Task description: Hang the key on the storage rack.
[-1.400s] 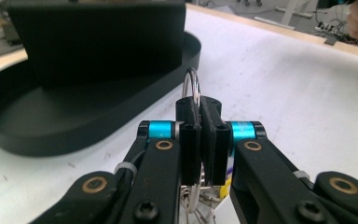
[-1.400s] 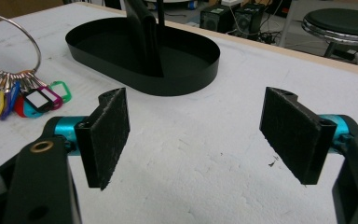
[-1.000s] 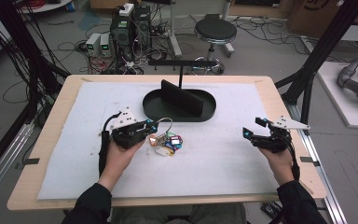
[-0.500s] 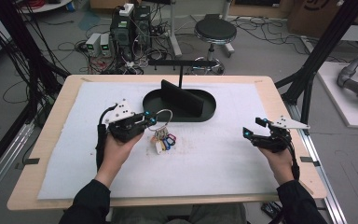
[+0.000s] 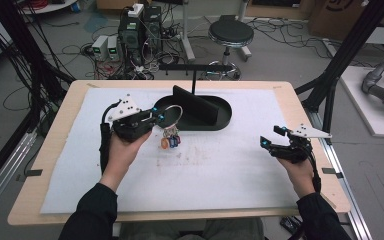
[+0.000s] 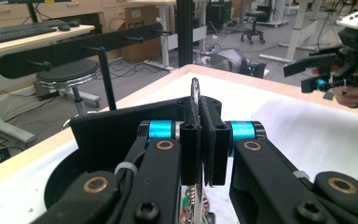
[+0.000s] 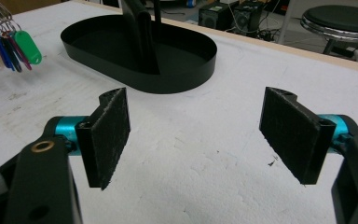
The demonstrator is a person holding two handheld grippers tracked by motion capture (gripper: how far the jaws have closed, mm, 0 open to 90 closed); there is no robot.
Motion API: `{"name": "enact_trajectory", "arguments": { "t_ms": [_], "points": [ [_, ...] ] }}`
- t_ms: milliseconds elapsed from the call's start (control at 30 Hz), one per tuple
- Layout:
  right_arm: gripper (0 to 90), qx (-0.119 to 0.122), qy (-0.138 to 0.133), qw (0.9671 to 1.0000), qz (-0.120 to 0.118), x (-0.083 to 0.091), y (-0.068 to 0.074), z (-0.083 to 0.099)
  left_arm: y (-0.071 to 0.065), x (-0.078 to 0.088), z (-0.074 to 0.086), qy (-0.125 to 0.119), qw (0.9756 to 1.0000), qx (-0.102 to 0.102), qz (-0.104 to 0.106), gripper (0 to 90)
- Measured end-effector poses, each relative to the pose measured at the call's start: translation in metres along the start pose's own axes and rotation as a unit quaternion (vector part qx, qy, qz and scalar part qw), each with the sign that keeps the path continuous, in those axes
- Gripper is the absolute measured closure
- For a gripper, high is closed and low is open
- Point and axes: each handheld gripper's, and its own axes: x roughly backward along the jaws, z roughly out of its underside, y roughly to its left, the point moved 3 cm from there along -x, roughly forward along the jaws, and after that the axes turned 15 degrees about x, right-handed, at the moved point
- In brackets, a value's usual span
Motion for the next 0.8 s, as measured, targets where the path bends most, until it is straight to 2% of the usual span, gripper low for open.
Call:
{"name": "enact_trajectory", "arguments": {
  "t_ms": [467, 567, 800],
  "points": [
    [24.7, -0.001, 0.0, 1.0, 0.001, 0.0, -0.001, 0.0, 0.013, -0.002, -0.031, -0.016, 0.9998, 0.001, -0.014, 86.4],
    [24.6, -0.002, 0.001, 1.0, 0.0, 0.0, -0.001, 0.0, 0.015, -0.004, -0.039, -0.022, 0.9996, 0.006, -0.017, 86.3],
    [24.7, -0.001, 0.001, 1.0, -0.001, -0.001, -0.001, 0.0, 0.018, -0.012, -0.051, -0.025, 0.9994, 0.005, -0.023, 86.3]
  ]
}}
